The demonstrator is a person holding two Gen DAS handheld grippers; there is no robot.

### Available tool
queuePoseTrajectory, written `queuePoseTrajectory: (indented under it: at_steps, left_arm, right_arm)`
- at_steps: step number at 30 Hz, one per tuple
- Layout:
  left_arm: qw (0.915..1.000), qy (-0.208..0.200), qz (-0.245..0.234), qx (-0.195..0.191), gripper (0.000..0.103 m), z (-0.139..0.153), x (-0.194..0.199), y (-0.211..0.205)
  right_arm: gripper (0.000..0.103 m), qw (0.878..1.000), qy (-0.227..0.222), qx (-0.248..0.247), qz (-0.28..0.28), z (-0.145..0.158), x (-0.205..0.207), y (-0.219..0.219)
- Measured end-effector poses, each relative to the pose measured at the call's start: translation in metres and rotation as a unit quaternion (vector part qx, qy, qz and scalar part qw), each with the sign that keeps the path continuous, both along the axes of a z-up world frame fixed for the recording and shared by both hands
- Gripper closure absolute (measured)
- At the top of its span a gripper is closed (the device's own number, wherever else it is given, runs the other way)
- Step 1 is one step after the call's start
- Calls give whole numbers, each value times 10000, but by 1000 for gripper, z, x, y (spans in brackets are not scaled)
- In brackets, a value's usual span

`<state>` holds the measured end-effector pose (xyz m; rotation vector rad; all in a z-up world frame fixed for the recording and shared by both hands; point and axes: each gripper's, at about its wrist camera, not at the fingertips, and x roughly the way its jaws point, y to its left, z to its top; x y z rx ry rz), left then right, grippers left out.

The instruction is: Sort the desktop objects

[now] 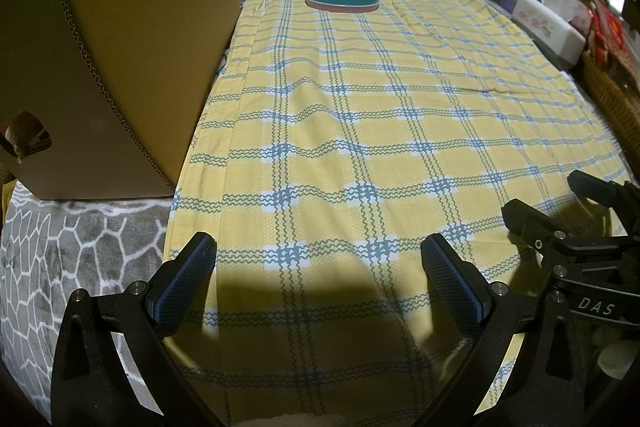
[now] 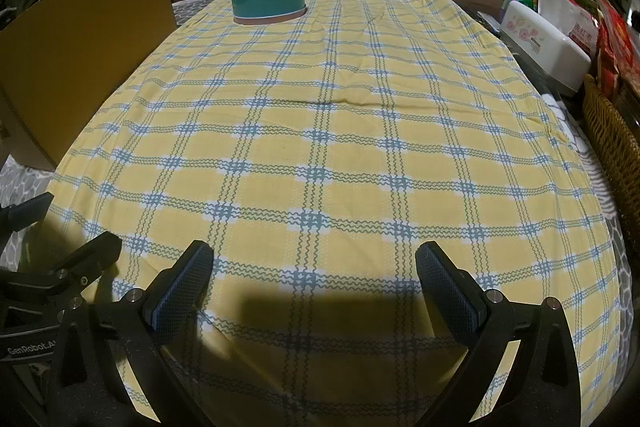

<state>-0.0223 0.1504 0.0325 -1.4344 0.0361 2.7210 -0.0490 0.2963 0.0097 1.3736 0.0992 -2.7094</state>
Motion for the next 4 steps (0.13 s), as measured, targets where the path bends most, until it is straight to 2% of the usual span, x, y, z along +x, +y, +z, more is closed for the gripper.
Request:
queuePoseTrajectory:
  at_steps: [4]
  left_arm:
    - [10000,-1,1,3,0,0,1,0]
  right_arm:
    - [0,10000,-2,-5,-1,0,0,0]
